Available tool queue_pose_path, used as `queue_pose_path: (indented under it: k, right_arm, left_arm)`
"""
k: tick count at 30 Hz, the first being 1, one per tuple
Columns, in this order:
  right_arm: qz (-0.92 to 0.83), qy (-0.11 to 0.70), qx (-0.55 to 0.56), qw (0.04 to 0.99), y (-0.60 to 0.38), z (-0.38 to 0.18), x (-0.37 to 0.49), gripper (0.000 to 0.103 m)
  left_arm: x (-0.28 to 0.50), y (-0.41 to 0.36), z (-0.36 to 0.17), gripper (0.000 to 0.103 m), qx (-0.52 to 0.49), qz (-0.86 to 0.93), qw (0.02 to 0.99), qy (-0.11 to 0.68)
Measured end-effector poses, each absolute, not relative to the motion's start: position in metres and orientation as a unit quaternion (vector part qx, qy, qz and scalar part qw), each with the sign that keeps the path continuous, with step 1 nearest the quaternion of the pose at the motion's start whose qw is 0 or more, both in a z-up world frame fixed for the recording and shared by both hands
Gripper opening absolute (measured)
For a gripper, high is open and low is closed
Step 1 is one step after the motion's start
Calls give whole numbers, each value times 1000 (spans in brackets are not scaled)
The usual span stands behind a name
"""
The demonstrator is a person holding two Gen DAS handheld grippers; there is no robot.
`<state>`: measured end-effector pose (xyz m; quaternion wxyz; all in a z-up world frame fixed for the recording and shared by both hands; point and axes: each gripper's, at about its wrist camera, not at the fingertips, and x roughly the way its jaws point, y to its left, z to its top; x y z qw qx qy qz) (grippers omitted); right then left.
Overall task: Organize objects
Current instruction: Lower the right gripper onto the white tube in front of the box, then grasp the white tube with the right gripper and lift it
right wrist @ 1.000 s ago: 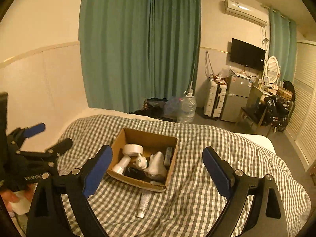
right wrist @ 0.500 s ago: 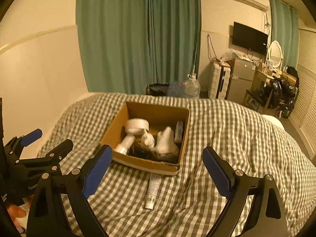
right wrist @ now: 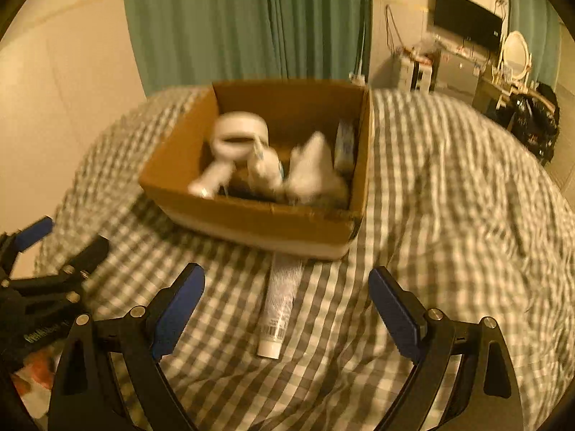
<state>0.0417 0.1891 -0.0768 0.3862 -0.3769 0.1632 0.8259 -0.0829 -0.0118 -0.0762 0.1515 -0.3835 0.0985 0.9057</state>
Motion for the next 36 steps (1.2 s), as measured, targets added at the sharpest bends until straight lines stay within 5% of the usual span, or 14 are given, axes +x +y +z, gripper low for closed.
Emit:
queue_pose_path:
  k: [2,15,36]
  right_arm:
    - [819,179,-395,376,196,-95,38,89]
    - [777,221,-491,326,221,-166,10,27]
    - [824,182,-430,321,145,-103,61,25]
  left_arm:
    - [-88,-12,-81,103,-396,900,152,95]
    - [-91,-5,-106,103,-438,878,159,112]
    - [-44,-17,-76,103,-414,886,189,86]
